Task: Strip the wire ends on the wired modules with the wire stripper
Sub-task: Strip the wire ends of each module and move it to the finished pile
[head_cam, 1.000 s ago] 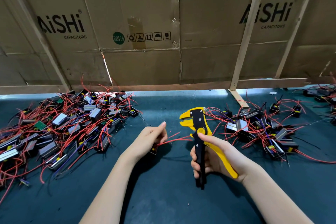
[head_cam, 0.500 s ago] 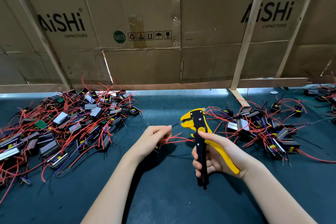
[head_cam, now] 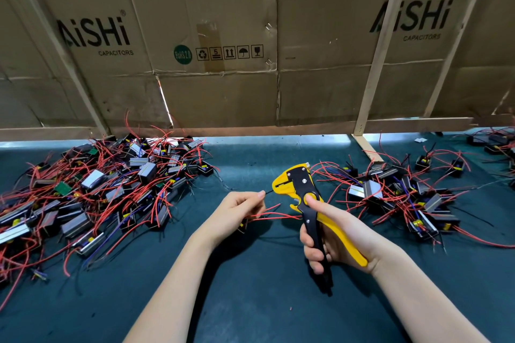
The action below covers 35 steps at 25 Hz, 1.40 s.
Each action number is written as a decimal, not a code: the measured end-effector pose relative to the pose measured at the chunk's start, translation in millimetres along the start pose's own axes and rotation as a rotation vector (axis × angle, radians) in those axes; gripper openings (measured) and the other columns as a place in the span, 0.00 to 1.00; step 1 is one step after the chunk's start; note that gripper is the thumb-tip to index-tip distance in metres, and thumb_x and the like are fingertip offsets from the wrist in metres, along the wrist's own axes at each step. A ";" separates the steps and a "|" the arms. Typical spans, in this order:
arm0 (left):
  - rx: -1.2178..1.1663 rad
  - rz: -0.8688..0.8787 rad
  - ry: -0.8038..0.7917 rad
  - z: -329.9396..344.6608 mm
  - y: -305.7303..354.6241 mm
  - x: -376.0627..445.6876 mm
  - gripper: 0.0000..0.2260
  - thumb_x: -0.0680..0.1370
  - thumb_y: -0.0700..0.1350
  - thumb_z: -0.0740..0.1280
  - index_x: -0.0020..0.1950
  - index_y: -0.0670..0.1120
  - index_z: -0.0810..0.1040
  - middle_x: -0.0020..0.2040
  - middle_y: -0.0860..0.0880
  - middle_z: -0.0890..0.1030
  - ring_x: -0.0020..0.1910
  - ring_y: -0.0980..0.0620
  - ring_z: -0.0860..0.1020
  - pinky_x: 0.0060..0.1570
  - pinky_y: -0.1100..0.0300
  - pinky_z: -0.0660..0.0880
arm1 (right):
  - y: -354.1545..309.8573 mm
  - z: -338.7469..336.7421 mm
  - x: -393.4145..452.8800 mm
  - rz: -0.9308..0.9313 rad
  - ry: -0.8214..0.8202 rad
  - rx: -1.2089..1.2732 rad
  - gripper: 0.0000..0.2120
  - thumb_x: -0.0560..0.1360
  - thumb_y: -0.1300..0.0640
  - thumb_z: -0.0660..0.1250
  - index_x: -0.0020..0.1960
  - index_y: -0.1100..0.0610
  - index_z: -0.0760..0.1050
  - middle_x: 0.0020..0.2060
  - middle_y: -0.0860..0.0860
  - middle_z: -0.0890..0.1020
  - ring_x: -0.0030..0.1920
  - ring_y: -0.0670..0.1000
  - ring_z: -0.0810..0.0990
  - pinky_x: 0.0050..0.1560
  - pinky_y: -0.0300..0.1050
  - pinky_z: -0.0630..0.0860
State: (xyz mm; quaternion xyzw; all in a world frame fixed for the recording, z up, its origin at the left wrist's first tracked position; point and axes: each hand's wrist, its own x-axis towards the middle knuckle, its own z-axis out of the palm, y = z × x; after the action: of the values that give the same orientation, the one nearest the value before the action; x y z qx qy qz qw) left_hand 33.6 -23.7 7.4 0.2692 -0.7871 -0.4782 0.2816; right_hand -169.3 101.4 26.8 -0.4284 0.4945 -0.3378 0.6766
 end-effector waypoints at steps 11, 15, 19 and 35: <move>0.039 -0.042 -0.001 -8.3 2.2 -1.0 0.16 0.80 0.55 0.65 0.36 0.47 0.74 0.30 0.55 0.71 0.31 0.57 0.68 0.36 0.64 0.67 | -1.9 2.9 0.9 -0.010 0.020 0.080 0.29 0.73 0.33 0.57 0.43 0.61 0.72 0.36 0.59 0.77 0.40 0.61 0.81 0.42 0.47 0.78; 0.275 -0.106 -0.041 -35.9 1.7 -14.6 0.20 0.64 0.58 0.78 0.51 0.55 0.79 0.49 0.55 0.81 0.48 0.57 0.78 0.53 0.62 0.73 | -2.8 1.8 2.6 0.031 0.053 0.129 0.28 0.72 0.35 0.59 0.44 0.62 0.74 0.37 0.61 0.78 0.42 0.63 0.82 0.49 0.52 0.79; 0.313 -0.148 -0.084 -46.7 0.5 -18.8 0.17 0.62 0.58 0.79 0.47 0.56 0.82 0.45 0.49 0.83 0.38 0.53 0.75 0.46 0.54 0.75 | -2.3 0.1 1.3 0.039 0.044 0.137 0.28 0.71 0.35 0.60 0.44 0.62 0.74 0.38 0.61 0.79 0.42 0.63 0.82 0.49 0.52 0.79; -0.264 0.014 0.248 3.6 70.3 12.2 0.08 0.71 0.42 0.74 0.48 0.43 0.80 0.42 0.42 0.81 0.26 0.52 0.74 0.26 0.61 0.73 | -3.7 2.4 5.1 0.066 0.098 0.195 0.27 0.68 0.36 0.62 0.44 0.62 0.73 0.37 0.60 0.80 0.42 0.62 0.83 0.50 0.52 0.79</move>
State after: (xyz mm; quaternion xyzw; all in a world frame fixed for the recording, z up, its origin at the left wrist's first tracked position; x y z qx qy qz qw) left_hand 11.7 -2.1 71.8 0.2812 -0.6788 -0.5384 0.4127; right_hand -165.6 96.1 28.5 -0.3269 0.5056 -0.3827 0.7008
